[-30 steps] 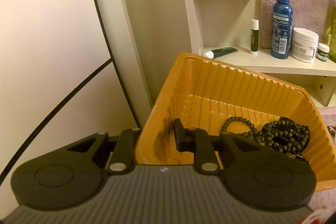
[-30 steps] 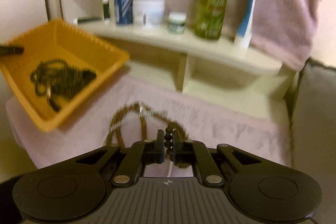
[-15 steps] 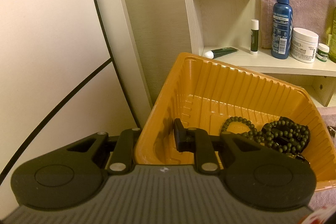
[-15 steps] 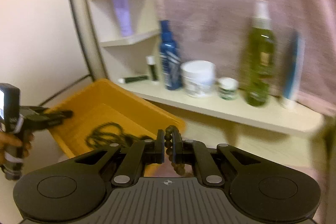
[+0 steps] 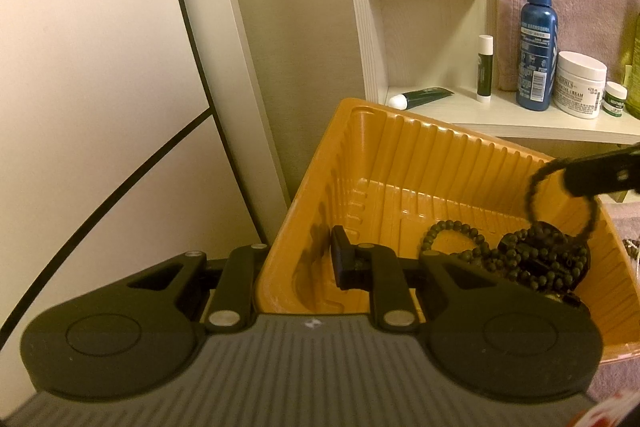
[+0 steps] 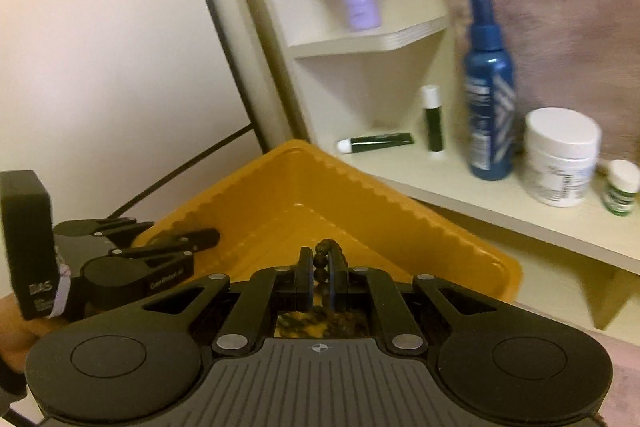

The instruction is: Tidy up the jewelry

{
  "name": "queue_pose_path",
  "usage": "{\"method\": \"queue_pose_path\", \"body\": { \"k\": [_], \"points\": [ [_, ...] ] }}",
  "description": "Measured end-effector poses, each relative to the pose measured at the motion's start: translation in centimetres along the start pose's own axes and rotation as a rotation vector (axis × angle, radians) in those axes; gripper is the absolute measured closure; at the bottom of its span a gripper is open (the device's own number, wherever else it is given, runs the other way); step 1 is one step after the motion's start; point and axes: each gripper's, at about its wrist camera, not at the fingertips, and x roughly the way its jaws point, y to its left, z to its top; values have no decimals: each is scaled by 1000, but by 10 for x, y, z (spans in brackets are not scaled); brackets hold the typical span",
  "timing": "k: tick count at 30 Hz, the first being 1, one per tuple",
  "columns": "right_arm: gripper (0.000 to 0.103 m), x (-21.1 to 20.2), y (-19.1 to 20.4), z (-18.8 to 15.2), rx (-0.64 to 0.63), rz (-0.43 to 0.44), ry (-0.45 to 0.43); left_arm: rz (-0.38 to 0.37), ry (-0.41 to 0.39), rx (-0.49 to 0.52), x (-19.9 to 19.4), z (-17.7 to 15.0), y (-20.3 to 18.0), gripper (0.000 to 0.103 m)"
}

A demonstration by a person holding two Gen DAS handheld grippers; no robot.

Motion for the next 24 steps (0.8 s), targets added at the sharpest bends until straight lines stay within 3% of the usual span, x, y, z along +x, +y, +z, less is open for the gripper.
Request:
{"method": "queue_pose_path", "body": {
  "k": [3, 5, 7, 9, 16, 24],
  "points": [
    [94, 13, 1, -1, 10, -6, 8, 0, 0, 0, 0, 0, 0, 84],
    [85, 17, 0, -1, 24, -19, 8, 1, 0, 1, 0, 0, 0, 84],
    [60, 17, -4, 1, 48, -24, -9, 1, 1, 1, 0, 0, 0, 84],
    [53, 13, -8, 1, 62, -29, -35, 2, 1, 2, 0, 0, -1, 84],
    [49, -18, -28, -4, 109, -87, -57, 4, 1, 6, -1, 0, -2, 84],
    [48, -76, -67, -41, 233, -196, -78, 6, 3, 9, 0, 1, -3, 84]
  ]
}}
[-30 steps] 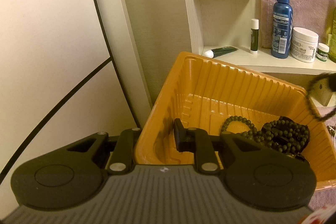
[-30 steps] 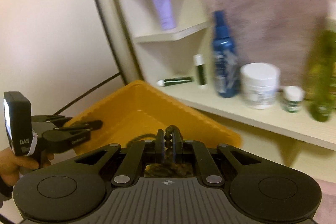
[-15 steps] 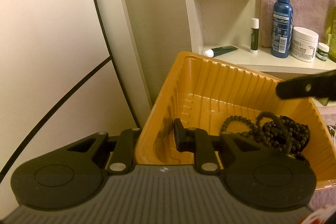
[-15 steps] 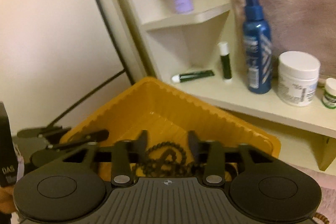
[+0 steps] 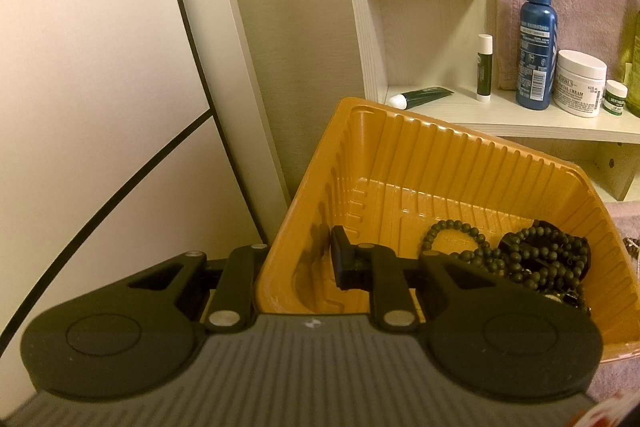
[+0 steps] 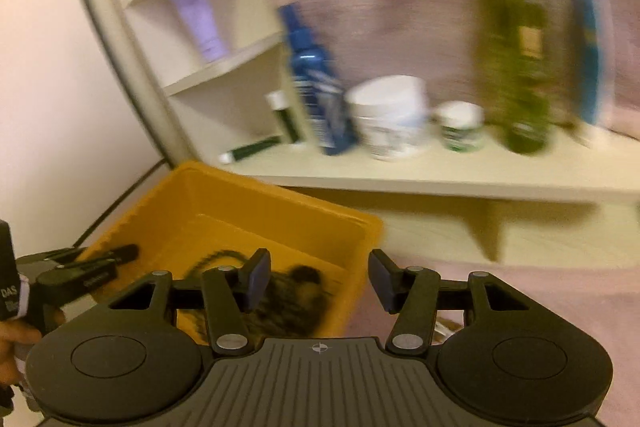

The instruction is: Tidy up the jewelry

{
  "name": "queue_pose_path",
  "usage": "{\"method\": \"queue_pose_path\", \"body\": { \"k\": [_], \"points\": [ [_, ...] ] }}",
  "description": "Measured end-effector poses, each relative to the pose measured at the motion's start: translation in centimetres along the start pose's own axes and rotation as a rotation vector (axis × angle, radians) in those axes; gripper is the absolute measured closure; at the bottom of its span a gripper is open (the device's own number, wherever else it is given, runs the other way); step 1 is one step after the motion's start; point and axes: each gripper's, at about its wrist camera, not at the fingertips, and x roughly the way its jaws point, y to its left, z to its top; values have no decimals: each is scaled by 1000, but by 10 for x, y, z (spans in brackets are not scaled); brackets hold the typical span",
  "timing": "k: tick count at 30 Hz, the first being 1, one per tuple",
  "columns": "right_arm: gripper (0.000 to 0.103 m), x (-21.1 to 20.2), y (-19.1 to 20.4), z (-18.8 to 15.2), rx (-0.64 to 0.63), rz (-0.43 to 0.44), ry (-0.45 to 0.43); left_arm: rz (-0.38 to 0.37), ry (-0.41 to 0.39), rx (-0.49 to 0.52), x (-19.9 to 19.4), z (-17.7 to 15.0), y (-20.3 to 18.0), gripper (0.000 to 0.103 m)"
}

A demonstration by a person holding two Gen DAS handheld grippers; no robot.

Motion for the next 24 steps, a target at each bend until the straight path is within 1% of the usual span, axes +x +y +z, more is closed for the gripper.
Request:
{"method": "queue_pose_path", "body": {
  "k": [6, 11, 15, 19, 22, 24],
  "points": [
    [48, -39, -39, -16, 60, -109, -17, 3, 0, 1, 1, 0, -1, 84],
    [48, -61, -61, -33, 80, -176, 1, 7, 0, 4, 2, 0, -1, 83],
    [48, -65, -65, -49, 82, -192, 37, 9, 0, 5, 1, 0, -1, 83],
    [48, -62, -60, -62, 78, -174, 79, 9, 0, 7, 1, 0, -1, 83],
    [49, -56, -52, -70, 46, -169, 109, 8, 0, 5, 1, 0, -1, 83],
    [49, -53, -48, -75, 23, -186, 121, 9, 0, 6, 1, 0, -1, 83]
  ]
}}
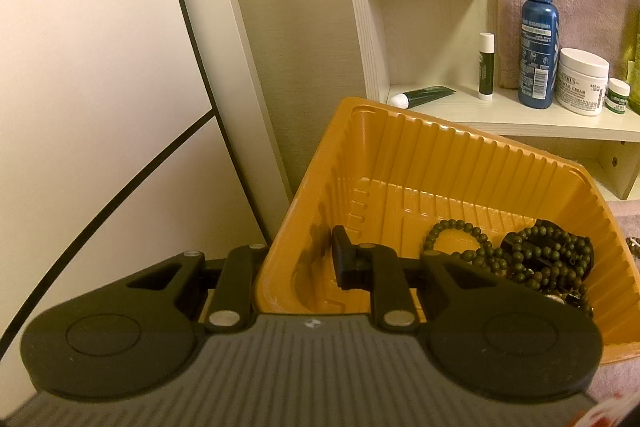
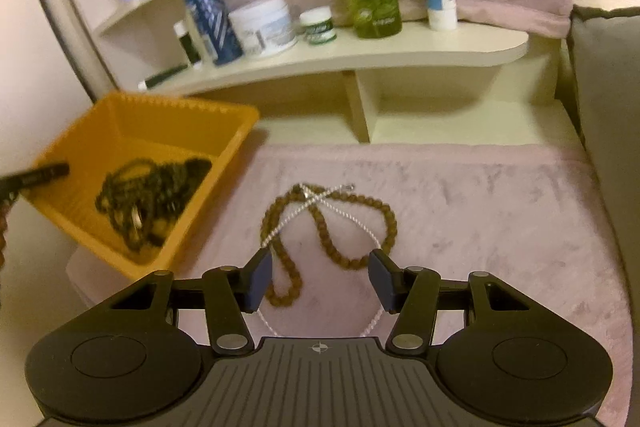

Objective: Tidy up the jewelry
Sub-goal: 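Reach the right gripper to the white pearl necklace and grasp it, then lift the white pearl necklace high with the right gripper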

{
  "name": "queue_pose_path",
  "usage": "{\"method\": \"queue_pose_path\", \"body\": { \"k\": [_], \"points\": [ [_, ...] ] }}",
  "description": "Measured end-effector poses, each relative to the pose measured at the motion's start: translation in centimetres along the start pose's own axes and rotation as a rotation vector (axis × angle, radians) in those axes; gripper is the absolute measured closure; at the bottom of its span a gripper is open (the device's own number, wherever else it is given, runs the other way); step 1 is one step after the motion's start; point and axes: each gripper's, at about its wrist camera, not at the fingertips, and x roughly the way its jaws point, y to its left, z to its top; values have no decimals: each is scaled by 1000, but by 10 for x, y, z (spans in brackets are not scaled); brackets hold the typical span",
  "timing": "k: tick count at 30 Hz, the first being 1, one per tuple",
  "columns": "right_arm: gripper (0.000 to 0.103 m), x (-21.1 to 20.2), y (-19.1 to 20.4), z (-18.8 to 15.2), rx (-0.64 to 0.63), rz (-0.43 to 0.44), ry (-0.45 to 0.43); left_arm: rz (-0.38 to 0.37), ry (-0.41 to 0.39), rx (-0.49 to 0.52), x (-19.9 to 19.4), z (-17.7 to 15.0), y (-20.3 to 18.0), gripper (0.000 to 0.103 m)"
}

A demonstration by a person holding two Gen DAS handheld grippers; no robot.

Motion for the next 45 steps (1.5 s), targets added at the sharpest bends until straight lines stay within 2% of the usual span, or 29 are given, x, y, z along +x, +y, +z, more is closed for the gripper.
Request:
{"method": "queue_pose_path", "body": {
  "k": [4, 5, 7, 16, 26, 31, 41, 45],
  "points": [
    [50, 6, -2, -6, -35, -53, 13, 0, 0, -1, 0, 0, 0, 83],
    [53, 7, -3, -7, -42, -64, 14, 0, 0, 0, 0, 0, 0, 83],
    [66, 11, -7, -10, -59, -88, 24, 0, 0, -1, 0, 0, 0, 83],
    [83, 28, -15, -10, -103, -132, 36, 0, 0, 2, 0, 0, 0, 83],
    [87, 38, -7, -12, -202, -176, 20, 0, 0, -1, 0, 0, 0, 83],
    [100, 40, -4, -12, -231, -181, 18, 0, 0, -1, 0, 0, 0, 83],
    [100, 39, -3, -8, -236, -173, 24, 0, 0, -1, -1, 0, 0, 83],
    [100, 27, -2, -5, -212, -160, 0, 0, 0, -1, -1, 0, 0, 84]
  ]
}}
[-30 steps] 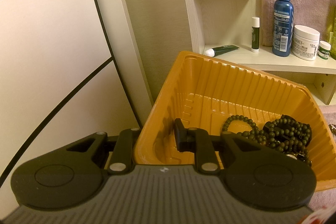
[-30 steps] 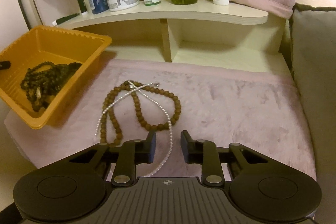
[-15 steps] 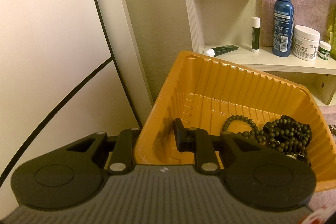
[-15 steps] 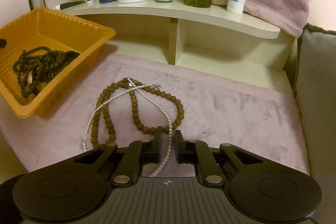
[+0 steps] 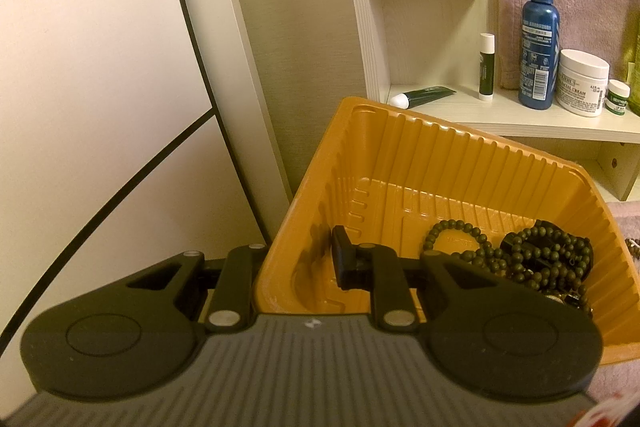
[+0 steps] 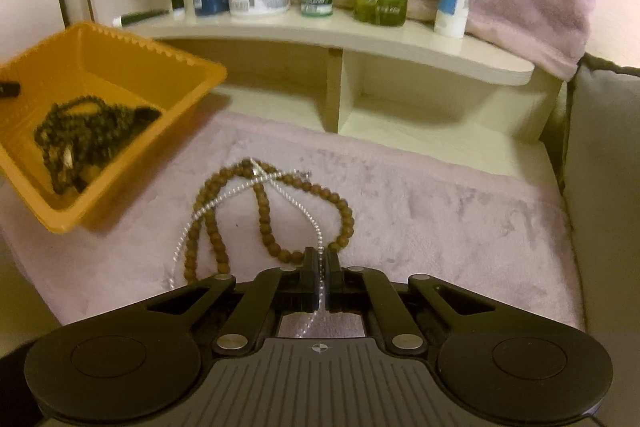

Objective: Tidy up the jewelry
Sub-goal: 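Lift the white pearl necklace high with the right gripper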

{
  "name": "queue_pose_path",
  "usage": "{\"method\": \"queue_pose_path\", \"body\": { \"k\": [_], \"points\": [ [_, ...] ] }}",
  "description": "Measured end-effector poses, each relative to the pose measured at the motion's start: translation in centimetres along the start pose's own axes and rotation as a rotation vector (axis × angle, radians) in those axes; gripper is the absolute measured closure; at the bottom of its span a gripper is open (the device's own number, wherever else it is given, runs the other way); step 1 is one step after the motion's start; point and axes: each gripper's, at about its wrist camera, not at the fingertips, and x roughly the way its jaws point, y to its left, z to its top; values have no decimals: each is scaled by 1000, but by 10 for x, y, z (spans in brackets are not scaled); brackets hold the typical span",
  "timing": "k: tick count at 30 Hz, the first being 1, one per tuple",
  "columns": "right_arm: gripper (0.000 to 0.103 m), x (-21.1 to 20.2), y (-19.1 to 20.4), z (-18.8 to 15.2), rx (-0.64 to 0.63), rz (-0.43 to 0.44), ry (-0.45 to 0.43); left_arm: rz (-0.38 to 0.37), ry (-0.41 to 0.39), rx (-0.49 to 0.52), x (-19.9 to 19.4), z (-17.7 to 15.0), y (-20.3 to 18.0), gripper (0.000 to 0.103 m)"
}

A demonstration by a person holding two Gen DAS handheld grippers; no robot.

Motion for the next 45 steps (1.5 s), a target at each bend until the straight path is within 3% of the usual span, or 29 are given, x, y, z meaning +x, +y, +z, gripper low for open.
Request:
{"method": "queue_pose_path", "body": {
  "k": [21, 34, 45],
  "points": [
    [100, -95, -21, 45, 94, 53, -239, -2, -1, -7, -2, 1, 0, 84],
    [100, -121, -16, 63, 70, 80, -310, -3, -1, -8, -2, 1, 0, 84],
    [100, -142, 0, 100, 35, 162, -384, -6, 0, -15, -2, 2, 0, 84]
  ]
}}
